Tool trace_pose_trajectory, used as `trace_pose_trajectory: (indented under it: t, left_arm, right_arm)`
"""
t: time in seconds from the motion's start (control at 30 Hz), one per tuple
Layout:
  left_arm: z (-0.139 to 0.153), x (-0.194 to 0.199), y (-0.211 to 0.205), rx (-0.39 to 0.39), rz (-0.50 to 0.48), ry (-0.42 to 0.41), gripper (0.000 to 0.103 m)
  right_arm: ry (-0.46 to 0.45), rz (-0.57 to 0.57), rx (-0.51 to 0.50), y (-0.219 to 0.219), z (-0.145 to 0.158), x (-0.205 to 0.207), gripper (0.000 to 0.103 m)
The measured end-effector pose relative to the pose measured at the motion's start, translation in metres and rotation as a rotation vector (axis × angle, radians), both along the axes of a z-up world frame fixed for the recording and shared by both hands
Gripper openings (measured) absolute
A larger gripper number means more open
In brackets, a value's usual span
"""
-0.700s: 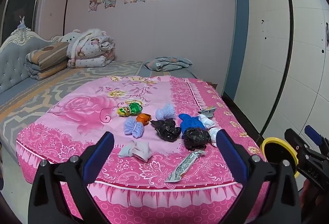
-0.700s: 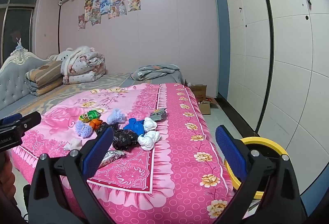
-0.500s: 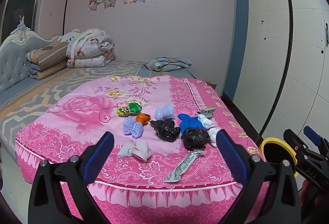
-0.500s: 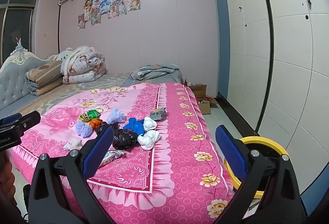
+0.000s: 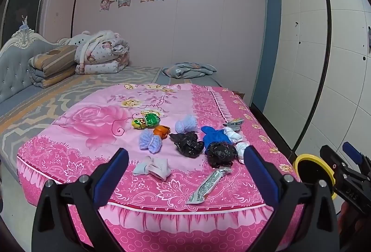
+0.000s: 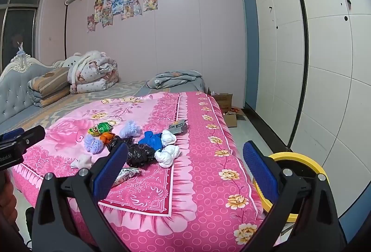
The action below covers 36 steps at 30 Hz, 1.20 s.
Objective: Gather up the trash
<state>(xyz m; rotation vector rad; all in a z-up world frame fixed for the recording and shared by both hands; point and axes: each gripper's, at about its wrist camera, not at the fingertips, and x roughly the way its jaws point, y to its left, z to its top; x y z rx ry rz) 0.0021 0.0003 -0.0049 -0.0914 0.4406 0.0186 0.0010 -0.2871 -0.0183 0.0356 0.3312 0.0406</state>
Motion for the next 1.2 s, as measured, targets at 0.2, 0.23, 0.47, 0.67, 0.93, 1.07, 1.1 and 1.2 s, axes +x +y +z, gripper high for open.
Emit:
trace_pose_trajectory:
  t: [0.2,0.23,0.47,0.67,0.93,1.07,1.1,1.2]
  left_arm:
    - [-0.0016,-0.0002,-0.0004,-0.002,-0.001,0.004,0.096]
    - [-0.0013,0.0000,-0.0001,-0.004,-0.001,0.005,0.096]
    - [-0.0025,0.0021,0.0001,-0.008,0.002,0.015,0.096]
    - [-0.0033,0.0025,0.0019,-0.013,0.004,0.022,0.096]
    - [-0.0053,0.0019,0.0038,-0.015,0.004,0.027,0.096]
    - [-0.0059,0.0032,0.0046,-0.016,0.005,0.032,0.096]
    - [-0.0057,0.0035,0.0049,-0.016,0.005,0.033,0.096]
    - [-0.0058,0.0035,0.0050,-0.017,0.005,0.033,0.096]
  right_arm:
    - [0.005,-0.004,-0.002,0.0073,0.0027,-0.0011,0.095]
    - [0.006,-0.004,-0.001,0.0073,0.0028,-0.0010,0.095]
    - [0.009,-0.004,-0.003,0.0087,0.0015,-0.0009,0.095]
    - [0.011,-0.003,-0.003,0.0089,0.0012,-0.0004,0.095]
    - [0.015,-0.002,-0.005,0.0119,-0.0025,-0.0004,0.095]
    - [0.021,0.000,-0.007,0.0148,-0.0058,0.0007,0.095]
    - [0.021,-0.001,-0.007,0.0149,-0.0057,0.0009,0.095]
    - [0.026,-0.001,-0.006,0.0158,-0.0057,0.0017,0.095]
